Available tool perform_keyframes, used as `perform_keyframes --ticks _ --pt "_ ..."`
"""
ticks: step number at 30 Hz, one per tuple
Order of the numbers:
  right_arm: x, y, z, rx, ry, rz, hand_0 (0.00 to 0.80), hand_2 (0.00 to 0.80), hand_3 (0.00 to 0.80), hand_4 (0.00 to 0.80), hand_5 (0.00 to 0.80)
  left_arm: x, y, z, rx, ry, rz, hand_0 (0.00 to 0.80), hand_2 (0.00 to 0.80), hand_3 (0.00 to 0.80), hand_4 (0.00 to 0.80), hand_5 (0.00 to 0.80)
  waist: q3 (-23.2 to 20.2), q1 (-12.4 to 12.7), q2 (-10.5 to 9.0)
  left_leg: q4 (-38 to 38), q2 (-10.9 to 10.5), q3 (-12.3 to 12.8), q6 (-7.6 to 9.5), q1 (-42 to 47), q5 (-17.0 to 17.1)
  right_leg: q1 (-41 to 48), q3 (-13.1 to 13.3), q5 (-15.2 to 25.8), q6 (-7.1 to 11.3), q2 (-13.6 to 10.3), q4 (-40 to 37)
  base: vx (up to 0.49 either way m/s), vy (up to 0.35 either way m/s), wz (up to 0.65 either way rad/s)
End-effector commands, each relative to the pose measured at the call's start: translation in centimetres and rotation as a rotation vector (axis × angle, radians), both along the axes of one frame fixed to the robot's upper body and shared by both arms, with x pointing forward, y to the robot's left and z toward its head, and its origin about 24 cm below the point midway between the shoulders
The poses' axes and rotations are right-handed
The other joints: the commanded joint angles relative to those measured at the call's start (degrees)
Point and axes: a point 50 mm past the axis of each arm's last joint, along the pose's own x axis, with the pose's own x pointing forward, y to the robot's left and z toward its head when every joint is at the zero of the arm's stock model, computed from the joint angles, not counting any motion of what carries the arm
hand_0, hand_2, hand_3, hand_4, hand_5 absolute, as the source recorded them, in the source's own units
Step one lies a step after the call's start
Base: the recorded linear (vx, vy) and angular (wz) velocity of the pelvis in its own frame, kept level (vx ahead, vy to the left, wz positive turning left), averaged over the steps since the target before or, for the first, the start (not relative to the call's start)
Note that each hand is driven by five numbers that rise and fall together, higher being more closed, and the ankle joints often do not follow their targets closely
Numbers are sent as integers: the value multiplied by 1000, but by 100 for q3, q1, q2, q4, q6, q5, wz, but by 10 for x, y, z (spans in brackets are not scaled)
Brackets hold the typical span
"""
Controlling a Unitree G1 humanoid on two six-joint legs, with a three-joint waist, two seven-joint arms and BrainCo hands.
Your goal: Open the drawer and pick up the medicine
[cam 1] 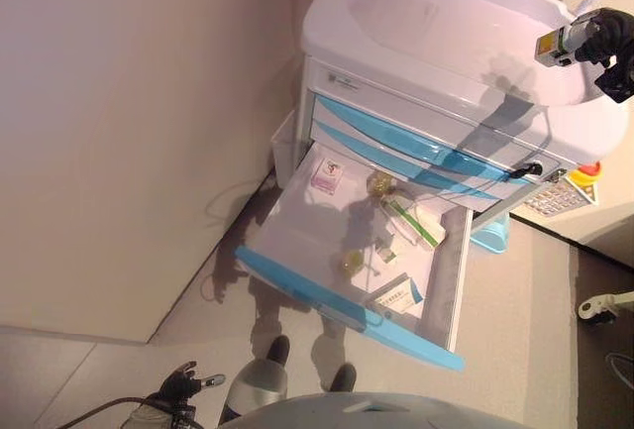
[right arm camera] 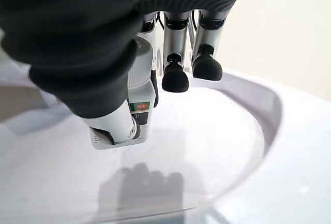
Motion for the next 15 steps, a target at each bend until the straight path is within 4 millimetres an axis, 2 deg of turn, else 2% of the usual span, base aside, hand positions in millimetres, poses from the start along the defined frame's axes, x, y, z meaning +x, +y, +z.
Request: perform_keyframes --ticks 1,15 --pt "-12 6 59 -106 -101 -30 800 800 800 800 800 9 14 9 51 -19 -58 0 0 0 0 0 85 134 -113 5 -133 -119 33 19 -643 26 -40 -404 190 46 550 8 4 16" --pt "-11 -2 47 -179 41 -86 800 800 800 800 800 21 14 16 47 -83 -90 0 0 0 0 0 445 293 -32 -13 -137 -285 33 -246 -490 -212 -147 -425 166 27 669 -5 -6 11"
